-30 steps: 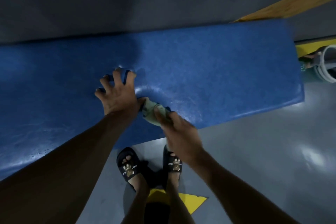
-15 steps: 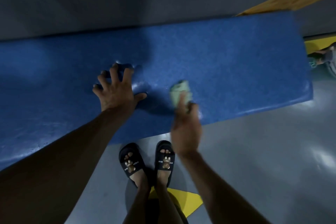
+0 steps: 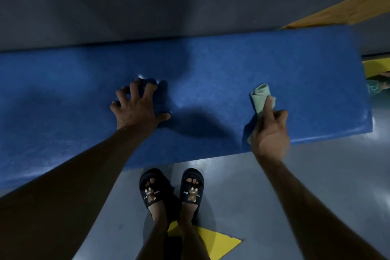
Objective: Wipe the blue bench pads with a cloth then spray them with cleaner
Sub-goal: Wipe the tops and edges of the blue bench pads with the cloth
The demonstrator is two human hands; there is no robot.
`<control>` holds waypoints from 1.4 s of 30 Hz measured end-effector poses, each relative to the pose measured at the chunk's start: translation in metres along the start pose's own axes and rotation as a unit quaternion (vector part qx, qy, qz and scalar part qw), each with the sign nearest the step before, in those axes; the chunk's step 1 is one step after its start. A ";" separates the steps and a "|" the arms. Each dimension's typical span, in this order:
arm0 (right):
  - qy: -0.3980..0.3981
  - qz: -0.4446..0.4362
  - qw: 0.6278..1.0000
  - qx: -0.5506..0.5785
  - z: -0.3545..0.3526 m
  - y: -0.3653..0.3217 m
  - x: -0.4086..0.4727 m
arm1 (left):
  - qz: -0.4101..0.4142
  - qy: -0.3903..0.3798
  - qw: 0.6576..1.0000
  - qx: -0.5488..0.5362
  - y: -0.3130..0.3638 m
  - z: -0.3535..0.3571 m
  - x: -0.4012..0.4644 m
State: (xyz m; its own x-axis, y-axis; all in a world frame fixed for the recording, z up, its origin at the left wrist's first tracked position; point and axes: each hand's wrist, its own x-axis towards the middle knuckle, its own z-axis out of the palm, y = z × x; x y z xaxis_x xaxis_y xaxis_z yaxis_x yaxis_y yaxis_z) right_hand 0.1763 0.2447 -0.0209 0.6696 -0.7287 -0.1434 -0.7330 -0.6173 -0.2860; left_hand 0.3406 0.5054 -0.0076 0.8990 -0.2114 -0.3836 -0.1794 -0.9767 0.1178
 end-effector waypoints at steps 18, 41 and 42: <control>-0.018 -0.082 0.995 -0.062 -0.011 0.023 0.037 | 0.059 -0.010 0.998 -0.025 -0.025 -0.002 -0.009; -0.031 -0.063 0.996 -0.057 0.015 -0.047 -0.035 | 0.065 -0.030 0.997 -0.030 -0.206 -0.005 -0.056; -0.026 -0.011 0.999 -0.042 0.020 -0.054 -0.040 | 0.061 -0.034 0.997 -0.027 -0.205 -0.005 -0.056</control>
State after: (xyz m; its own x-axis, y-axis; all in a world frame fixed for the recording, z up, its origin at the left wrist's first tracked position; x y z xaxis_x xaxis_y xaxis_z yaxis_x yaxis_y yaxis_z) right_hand 0.1911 0.3131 -0.0190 0.6894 -0.6995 -0.1884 -0.7240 -0.6572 -0.2095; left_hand 0.3292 0.7174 -0.0063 0.8423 -0.3320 -0.4245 -0.2625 -0.9407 0.2149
